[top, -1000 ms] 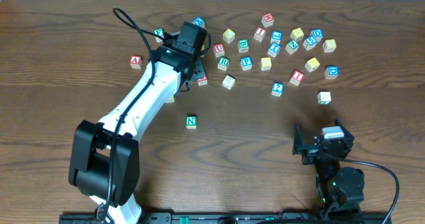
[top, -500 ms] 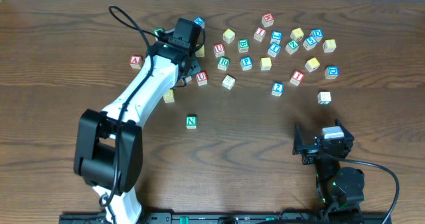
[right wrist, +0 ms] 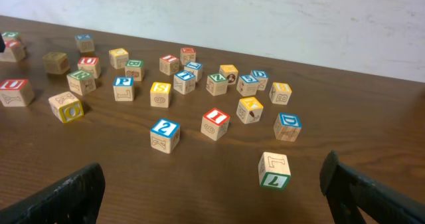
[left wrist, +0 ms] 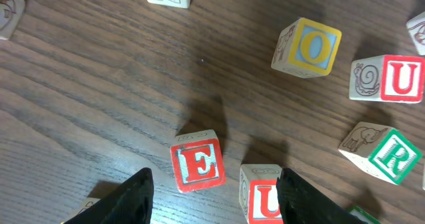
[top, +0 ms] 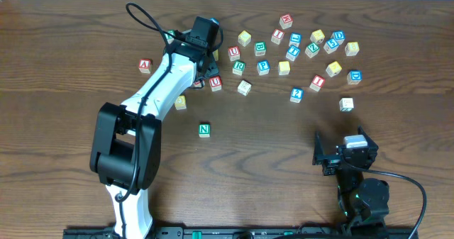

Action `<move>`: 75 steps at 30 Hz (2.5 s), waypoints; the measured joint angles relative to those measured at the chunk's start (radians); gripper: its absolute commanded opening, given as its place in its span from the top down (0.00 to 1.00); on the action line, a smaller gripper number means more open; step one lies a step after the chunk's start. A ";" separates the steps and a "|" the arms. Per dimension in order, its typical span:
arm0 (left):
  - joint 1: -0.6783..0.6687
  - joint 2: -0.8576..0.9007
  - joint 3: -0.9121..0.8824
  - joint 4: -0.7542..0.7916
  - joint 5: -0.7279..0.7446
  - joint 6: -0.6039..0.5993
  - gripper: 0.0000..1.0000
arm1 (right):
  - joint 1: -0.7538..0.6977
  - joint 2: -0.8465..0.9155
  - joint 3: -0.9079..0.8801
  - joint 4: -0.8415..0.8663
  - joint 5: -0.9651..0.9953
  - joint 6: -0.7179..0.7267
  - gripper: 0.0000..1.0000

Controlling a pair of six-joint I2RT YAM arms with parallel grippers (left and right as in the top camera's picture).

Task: Spell out NEURIPS
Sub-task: 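Open the left gripper and move it over the red E block, then lower the left gripper around the red E block and close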

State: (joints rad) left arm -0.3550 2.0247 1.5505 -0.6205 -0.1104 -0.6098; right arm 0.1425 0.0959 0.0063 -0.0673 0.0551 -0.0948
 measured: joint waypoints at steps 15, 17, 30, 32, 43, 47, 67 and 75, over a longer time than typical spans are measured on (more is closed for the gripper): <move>0.000 0.022 0.000 0.000 -0.001 -0.001 0.43 | 0.000 0.000 0.000 0.000 0.000 0.000 0.01; 0.000 0.042 0.000 -0.002 -0.001 -0.005 0.43 | 0.000 0.000 0.000 0.000 0.000 0.000 0.01; 0.000 0.077 0.000 -0.009 -0.007 -0.047 0.47 | 0.000 0.000 0.000 0.000 0.000 0.000 0.01; 0.000 0.077 0.000 -0.012 -0.011 -0.051 0.47 | 0.000 0.000 0.000 0.000 0.000 0.000 0.01; 0.000 0.077 0.000 -0.011 -0.024 -0.067 0.47 | 0.000 0.000 0.000 0.000 0.000 0.000 0.01; 0.000 0.077 0.000 -0.011 -0.029 -0.068 0.47 | 0.000 0.000 0.000 0.000 0.000 0.000 0.01; 0.000 0.087 0.000 0.004 -0.031 -0.068 0.47 | 0.000 0.000 0.000 0.000 0.000 0.000 0.01; 0.000 0.119 0.000 0.009 -0.032 -0.068 0.47 | 0.000 0.000 0.000 0.000 0.000 0.000 0.01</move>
State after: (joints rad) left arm -0.3550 2.1437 1.5509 -0.6117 -0.1421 -0.6773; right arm 0.1421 0.0959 0.0063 -0.0673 0.0551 -0.0948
